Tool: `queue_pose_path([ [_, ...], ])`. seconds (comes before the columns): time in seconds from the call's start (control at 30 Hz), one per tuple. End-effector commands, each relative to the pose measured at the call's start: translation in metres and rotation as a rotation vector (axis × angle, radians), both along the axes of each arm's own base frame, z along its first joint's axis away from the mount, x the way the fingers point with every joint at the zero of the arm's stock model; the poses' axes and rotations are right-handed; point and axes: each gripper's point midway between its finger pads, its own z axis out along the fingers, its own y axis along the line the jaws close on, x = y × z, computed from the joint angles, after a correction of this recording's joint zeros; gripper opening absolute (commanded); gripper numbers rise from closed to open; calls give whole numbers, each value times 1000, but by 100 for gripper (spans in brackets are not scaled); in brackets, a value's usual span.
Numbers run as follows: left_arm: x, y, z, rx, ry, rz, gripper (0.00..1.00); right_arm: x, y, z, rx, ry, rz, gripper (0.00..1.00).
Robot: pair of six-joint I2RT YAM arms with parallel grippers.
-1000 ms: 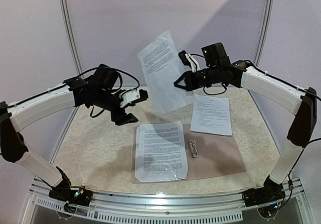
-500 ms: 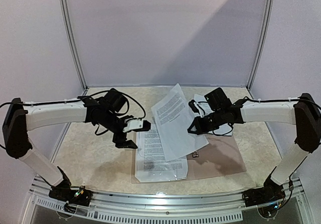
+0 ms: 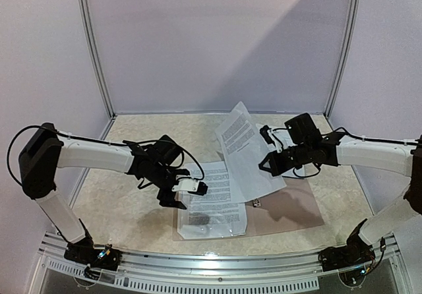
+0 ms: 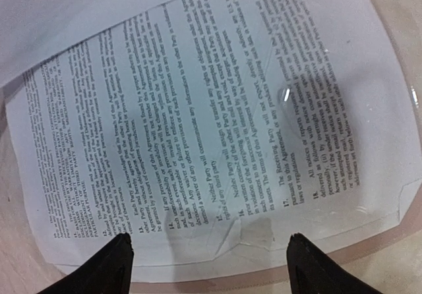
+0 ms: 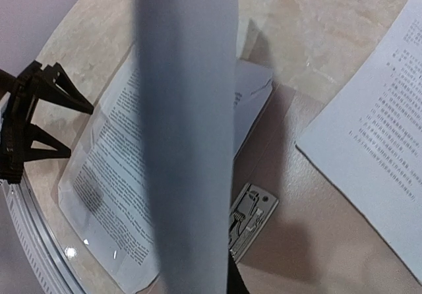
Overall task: Put the files into the folder
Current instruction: Insert the folder to form pockets on the folder.
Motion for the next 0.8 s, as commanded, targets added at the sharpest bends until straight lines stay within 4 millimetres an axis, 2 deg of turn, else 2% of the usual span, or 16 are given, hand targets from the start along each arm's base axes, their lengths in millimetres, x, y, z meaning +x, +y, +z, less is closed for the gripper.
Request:
queue_pose_path([
  [0.0, -9, -12, -6, -15, 10, -53, 82, -21, -1, -25, 10, 77, 54, 0],
  [0.13, -18, -10, -18, 6, 38, -78, 82, -31, 6, -27, 87, 102, 82, 0],
  [0.3, -25, -19, -17, -18, 47, -101, 84, -41, 10, -34, 164, 137, 75, 0],
  [0.43, -30, -28, -16, -31, 81, -117, 84, -43, 16, -37, 225, 152, 56, 0],
  [0.63, -31, -28, -31, -12, 94, -111, 84, -44, 27, -38, 302, 188, 44, 0],
  [0.77, -33, -29, -32, -7, 96, -120, 84, -44, 33, -42, 336, 229, 22, 0],
])
